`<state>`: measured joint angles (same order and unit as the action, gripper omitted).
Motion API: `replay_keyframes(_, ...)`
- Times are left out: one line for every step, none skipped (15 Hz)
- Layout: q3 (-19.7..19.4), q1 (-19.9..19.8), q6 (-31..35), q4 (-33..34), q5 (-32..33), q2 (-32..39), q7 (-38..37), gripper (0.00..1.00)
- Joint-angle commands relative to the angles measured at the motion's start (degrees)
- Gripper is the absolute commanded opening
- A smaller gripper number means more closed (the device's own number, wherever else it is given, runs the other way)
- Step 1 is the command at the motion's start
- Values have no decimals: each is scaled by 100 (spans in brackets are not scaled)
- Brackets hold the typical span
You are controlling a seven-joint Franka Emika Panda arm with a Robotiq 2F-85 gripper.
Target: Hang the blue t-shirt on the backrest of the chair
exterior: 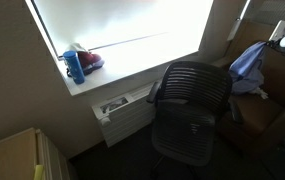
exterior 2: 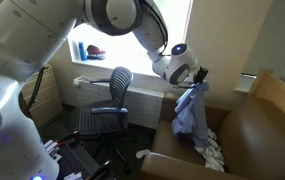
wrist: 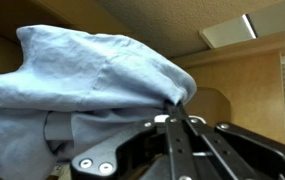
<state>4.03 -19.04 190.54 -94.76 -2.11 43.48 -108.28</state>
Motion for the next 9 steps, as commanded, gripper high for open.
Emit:
replay_keyframes(71, 22, -2, -28, -531, -5, 516, 1)
replay_keyframes(71, 17, -1, -54, -531, -4, 519, 0)
replay_keyframes(-66, 208, 485, -149, -488, -50, 748, 0)
replay_keyframes(-170, 412, 859, -314, -616, -179, 978, 0)
replay_keyframes(29, 436, 1180, -561, -694, -443, 1141, 0)
replay_keyframes(49, 560, 736, 112, -773, -459, 1264, 0)
replay_keyframes(184, 575, 893, 90, -735, -554, 1380, 0)
replay_keyframes(298, 623, 877, 192, -722, -678, 1478, 0)
replay_keyframes(218, 761, 866, 310, -379, -827, 1129, 0)
